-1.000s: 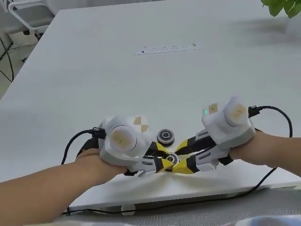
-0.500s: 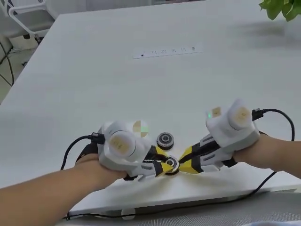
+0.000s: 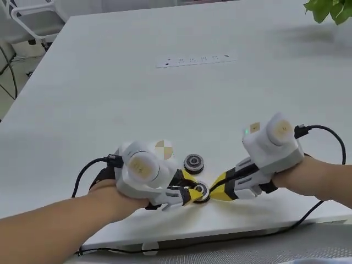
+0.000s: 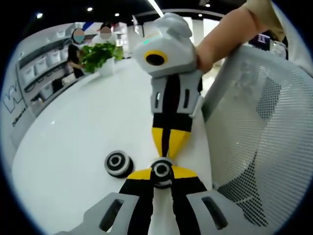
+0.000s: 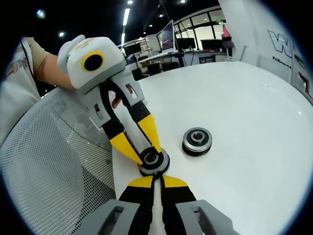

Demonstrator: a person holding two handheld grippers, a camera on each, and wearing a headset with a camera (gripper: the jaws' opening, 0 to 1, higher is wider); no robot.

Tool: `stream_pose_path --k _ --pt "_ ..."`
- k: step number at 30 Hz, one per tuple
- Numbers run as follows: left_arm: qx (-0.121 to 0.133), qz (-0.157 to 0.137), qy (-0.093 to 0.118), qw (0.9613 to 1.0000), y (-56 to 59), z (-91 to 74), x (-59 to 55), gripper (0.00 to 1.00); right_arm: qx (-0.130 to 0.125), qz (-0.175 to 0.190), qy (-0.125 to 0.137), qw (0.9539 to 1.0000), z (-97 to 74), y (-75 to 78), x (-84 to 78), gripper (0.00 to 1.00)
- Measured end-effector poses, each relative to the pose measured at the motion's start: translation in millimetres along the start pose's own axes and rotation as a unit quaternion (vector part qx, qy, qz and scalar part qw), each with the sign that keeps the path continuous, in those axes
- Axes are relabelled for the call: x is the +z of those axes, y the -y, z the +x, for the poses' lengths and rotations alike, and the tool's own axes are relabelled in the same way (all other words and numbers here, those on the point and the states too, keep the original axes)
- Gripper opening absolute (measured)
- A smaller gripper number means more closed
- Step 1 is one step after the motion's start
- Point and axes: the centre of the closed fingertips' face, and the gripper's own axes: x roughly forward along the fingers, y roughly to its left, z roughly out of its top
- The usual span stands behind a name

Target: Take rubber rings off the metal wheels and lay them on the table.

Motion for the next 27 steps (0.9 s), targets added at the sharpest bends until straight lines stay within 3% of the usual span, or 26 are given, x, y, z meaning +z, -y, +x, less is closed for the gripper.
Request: stream_pose_path --k 9,16,21,27 --pt "0.003 0.004 -0.003 1.0000 0.1 0.3 -0.1 0.14 -0.003 0.044 0.001 0.9990 -1.0 3.0 1.0 0.00" --pt "0.005 0.004 -0.004 1.0000 0.0 0.5 -0.3 0.13 0.005 0.095 0.021 0.9952 -6.0 -0.7 6.2 0.00" --pt "0.007 0.006 -0.006 0.9999 0.0 0.5 -0.3 0.13 0.019 0.117 0.046 0.9919 -11.4 -2.5 12.9 0.00" --pt "0.008 0.006 -0.006 0.9999 0.1 0.6 -0.5 0.13 0.019 0.117 0.049 0.9917 -10.6 -1.0 11.2 0.00"
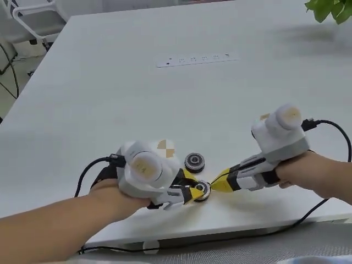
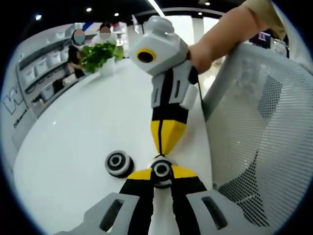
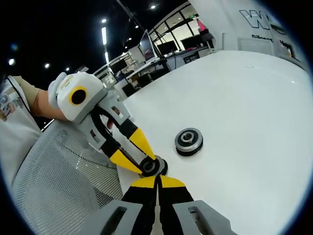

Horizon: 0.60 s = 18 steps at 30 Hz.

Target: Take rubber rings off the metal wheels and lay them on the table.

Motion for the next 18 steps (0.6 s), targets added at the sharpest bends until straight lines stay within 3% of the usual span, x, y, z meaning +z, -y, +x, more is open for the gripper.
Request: stream_pose_path --k 4,9,18 --pt "0.000 -0.001 0.001 1.0000 0.1 0.1 0.0 0.13 0.006 0.019 0.008 0.9998 -0.3 0.5 0.3 0.00" --pt "0.000 -0.002 0.002 1.0000 0.3 0.1 0.2 0.13 0.018 0.068 0.024 0.9973 1.0 -0.1 0.5 0.00" --pt "0.000 -0.002 0.003 1.0000 -0.1 0.3 0.2 0.13 0.026 0.096 0.033 0.9945 2.0 -3.2 1.6 0.00"
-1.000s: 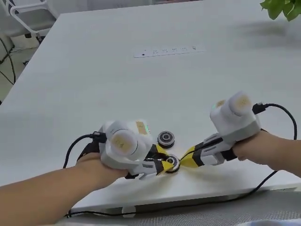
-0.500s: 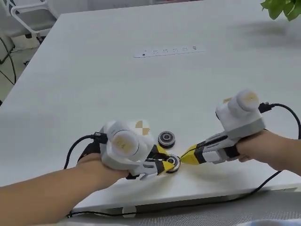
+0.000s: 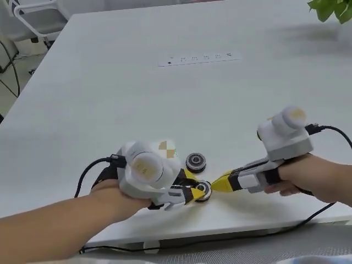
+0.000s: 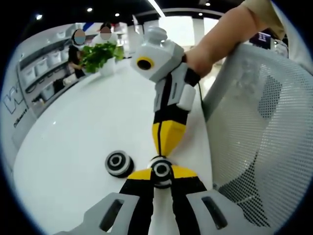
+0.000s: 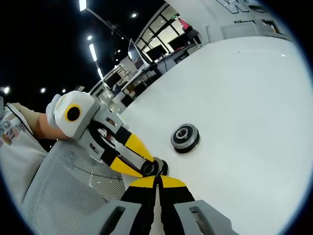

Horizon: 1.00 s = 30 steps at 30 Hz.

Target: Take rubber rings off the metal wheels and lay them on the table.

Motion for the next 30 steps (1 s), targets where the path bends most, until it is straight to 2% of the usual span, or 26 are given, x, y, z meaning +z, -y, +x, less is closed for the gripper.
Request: stream_pose_path --k 10,22,30 --pt "0.001 -0.002 0.001 1.0000 -0.2 0.2 0.4 0.13 0.002 0.025 0.013 0.9996 0.6 -0.4 3.3 0.00" --pt "0.003 0.000 -0.003 1.0000 -0.1 0.6 0.5 0.13 -0.007 0.011 0.006 0.9999 -1.1 -0.1 3.2 0.00" --pt "0.003 -0.006 -0.006 1.0000 -0.5 0.7 0.2 0.13 0.003 0.011 0.006 0.9999 -1.8 -4.2 3.8 0.00"
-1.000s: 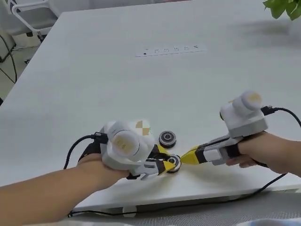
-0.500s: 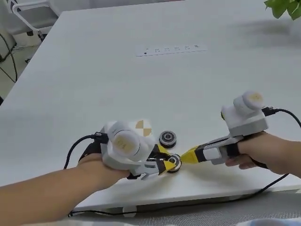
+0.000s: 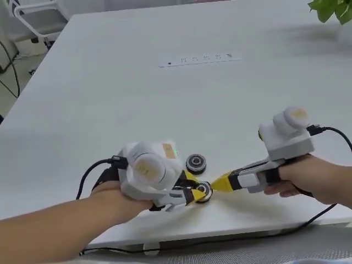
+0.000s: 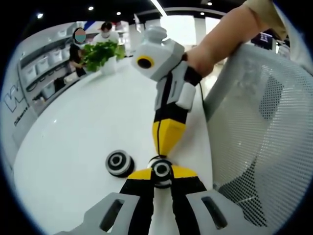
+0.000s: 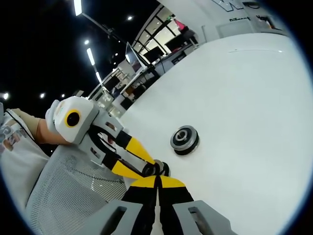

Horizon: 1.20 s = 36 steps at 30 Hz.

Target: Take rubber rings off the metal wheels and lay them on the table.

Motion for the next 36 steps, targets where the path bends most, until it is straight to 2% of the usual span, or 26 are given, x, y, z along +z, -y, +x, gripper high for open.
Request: stream_pose_path --k 8,12,14,15,16,17,19,28,31,36 --pt "0.000 0.004 -0.002 1.0000 0.7 0.0 0.6 0.12 0.009 -0.012 -0.003 0.9999 1.7 -4.5 0.6 0.00" --pt "-0.001 0.004 -0.002 1.0000 0.8 0.1 0.6 0.12 0.022 -0.017 -0.004 0.9996 3.9 -11.3 1.4 0.00" --pt "-0.001 0.005 -0.001 1.0000 0.9 0.4 0.9 0.12 0.044 -0.018 -0.004 0.9989 6.8 -21.3 2.0 0.00" --pt "0.003 0.003 0.000 1.0000 -0.3 1.0 1.5 0.12 0.104 -0.011 -0.005 0.9945 10.6 -47.7 1.9 0.00" --pt "0.003 -0.004 -0.006 1.0000 -0.8 -0.5 -1.9 0.12 0.046 -0.057 0.001 0.9973 9.4 -27.6 6.2 0.00" --pt "-0.001 0.001 0.002 1.0000 -1.2 0.2 -0.7 0.12 0.058 -0.032 -0.005 0.9978 8.9 -32.4 3.6 0.00" --pt "-0.002 0.000 0.007 1.0000 -1.7 0.0 -0.9 0.12 0.060 -0.033 -0.004 0.9977 7.9 -31.0 3.2 0.00" --pt "-0.004 0.004 0.010 0.9999 -1.3 0.6 0.8 0.13 0.045 -0.055 -0.015 0.9974 2.8 -22.9 -1.4 0.00" --pt "-0.007 0.011 0.010 0.9999 -1.3 0.6 1.3 0.13 0.041 -0.070 -0.016 0.9965 2.2 -22.2 -1.3 0.00" --pt "-0.011 0.020 0.008 0.9997 -0.9 -0.5 1.6 0.15 0.040 -0.076 -0.017 0.9961 1.5 -21.9 -1.6 0.00"
